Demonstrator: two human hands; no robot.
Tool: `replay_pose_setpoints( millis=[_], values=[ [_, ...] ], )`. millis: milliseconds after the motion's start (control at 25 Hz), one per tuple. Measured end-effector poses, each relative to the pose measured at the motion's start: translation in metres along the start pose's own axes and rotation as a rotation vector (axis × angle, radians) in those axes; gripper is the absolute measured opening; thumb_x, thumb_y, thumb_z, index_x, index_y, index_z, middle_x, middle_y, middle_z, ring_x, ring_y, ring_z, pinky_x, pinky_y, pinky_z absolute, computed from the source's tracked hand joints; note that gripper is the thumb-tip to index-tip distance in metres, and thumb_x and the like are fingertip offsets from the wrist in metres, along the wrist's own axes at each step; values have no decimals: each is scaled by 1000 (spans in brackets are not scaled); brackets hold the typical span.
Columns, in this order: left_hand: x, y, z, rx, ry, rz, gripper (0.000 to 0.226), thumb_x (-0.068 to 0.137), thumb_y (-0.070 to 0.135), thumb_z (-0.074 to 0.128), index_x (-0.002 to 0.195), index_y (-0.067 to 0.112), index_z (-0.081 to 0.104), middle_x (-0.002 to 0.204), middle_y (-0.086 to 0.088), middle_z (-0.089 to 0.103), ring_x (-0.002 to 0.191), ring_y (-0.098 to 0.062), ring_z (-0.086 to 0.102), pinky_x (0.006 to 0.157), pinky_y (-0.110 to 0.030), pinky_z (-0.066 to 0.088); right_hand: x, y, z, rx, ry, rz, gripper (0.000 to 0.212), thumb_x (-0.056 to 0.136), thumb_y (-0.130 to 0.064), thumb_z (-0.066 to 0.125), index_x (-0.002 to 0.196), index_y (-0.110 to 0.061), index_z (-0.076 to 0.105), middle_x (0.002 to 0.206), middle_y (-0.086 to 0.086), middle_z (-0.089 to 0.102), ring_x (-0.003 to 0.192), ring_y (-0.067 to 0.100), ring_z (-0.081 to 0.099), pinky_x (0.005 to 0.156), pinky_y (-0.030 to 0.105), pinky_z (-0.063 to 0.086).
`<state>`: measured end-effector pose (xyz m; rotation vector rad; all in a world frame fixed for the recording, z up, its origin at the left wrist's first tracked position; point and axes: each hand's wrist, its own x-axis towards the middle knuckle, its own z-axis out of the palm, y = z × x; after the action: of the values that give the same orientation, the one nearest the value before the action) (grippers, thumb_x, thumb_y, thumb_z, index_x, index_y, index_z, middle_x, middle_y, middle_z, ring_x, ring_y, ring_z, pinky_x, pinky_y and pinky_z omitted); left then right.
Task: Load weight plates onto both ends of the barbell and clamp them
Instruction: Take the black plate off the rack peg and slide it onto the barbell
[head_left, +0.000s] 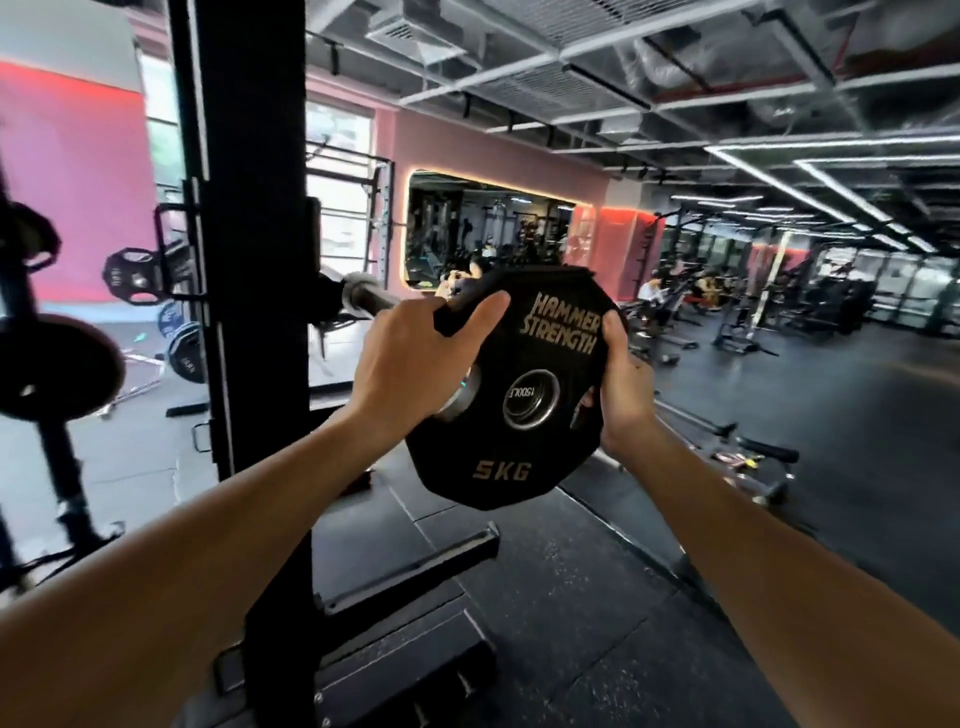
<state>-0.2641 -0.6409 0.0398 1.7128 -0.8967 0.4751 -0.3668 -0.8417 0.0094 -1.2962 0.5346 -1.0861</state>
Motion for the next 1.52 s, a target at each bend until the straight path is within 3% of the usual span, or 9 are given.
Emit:
replay_pose_setpoints(
  millis=[80,280,440,560,680,920,1200,1320,1520],
  values=[
    [-6,4,1,33,67,-51,59,74,87,46,60,32,60,41,11,57,37,-7,58,39,-23,39,11,0,3,-10,-89,15,64,53,-78,75,59,-15,74,56,7,62,48,23,54,43,29,47],
    [-11,-5,7,23,136,-132,51,72,86,56,60,36,61,43,12,55,37,-8,59,42,-24,44,35,0,17,-100,-281,27,63,52,-80,71,67,-19,77,71,4,71,69,26,63,68,39,53],
    [2,-27,-7,-4,42,-183,34,80,64,67,96,37,53,72,8,65,66,-14,67,79,-48,58,56,-17,22,-432,-528,-54,88,60,-93,54,107,-21,70,98,-5,75,97,21,71,79,35,54],
    [5,-41,-18,239,-27,61,64,86,34,75,138,44,39,109,1,58,99,-14,62,97,-42,51,71,-24,10,-655,-603,-15,86,62,-93,53,123,-32,47,108,-2,67,86,27,75,71,36,59],
    [9,-50,-20,398,-79,144,92,83,35,76,152,54,19,139,1,53,127,-16,53,107,-39,44,84,-19,8,-526,-674,32,58,75,-75,66,118,-40,50,99,0,69,64,30,78,73,45,65],
    [53,-78,-22,542,-14,132,96,76,43,82,152,54,23,108,0,59,98,-18,61,90,-45,54,104,1,50,-438,-620,43,45,89,-58,66,119,-26,55,106,8,68,69,32,78,70,41,66],
    [118,-156,-11,580,51,54,98,77,44,82,150,58,19,103,3,57,92,-19,65,85,-45,56,157,29,113,-231,-633,208,33,94,-29,69,121,-12,59,113,13,68,95,39,73,68,37,61],
    [149,-196,-6,560,63,25,99,77,42,82,148,63,17,107,4,52,95,-21,64,87,-46,56,182,45,148,-177,-640,228,33,95,-27,65,124,-11,62,121,15,66,110,41,67,66,32,57],
    [201,-240,0,562,108,-64,90,79,34,83,150,53,29,111,2,38,98,-23,56,90,-47,55,215,59,198,-155,-698,282,57,82,-47,68,130,-18,59,124,18,58,104,41,66,78,38,51]
  ],
)
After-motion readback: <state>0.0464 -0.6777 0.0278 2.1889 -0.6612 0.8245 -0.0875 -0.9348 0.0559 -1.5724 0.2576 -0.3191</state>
